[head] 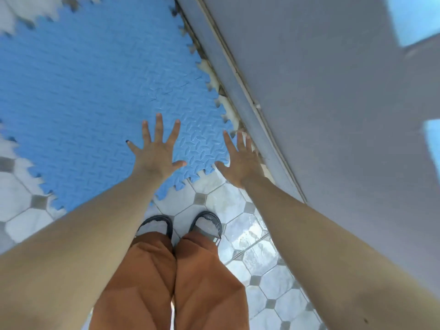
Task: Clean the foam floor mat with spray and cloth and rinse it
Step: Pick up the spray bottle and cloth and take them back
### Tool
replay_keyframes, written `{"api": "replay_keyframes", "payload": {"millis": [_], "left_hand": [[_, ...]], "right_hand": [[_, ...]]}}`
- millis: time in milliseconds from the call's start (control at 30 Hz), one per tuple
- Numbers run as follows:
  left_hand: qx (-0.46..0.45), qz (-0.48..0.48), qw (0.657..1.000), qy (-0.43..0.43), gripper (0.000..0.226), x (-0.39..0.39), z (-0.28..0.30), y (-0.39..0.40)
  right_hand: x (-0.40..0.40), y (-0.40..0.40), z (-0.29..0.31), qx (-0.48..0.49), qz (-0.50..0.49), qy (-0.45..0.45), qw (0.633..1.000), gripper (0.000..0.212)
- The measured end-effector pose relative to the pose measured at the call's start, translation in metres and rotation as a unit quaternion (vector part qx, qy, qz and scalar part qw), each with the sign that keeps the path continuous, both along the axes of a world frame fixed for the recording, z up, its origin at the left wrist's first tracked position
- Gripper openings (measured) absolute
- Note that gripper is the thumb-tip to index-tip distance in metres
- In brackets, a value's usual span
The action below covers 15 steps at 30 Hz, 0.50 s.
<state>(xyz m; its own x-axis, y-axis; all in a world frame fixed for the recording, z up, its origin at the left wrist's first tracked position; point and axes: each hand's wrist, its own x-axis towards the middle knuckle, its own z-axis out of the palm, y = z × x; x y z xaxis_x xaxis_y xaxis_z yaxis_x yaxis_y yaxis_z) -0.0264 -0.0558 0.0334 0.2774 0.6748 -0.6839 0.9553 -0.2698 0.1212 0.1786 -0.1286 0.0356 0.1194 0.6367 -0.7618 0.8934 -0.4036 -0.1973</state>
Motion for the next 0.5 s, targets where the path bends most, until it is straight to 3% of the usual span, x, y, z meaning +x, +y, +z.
{"api": "replay_keyframes", "payload": {"millis": [267,500], "left_hand": [[0.003,-0.127,0.992,-0.016,0.098,0.039,0.169,0.004],[0.068,-0.341,0.937,-0.040,0.097,0.091,0.218,-0.028]], "right_hand": [[-0.004,-0.034,0.161,-0.027,-0.212,0.063,0.975,0.077],[0.011,-0.107,0.210,-0.026,-0.378,0.060,0.923,0.072]]}}
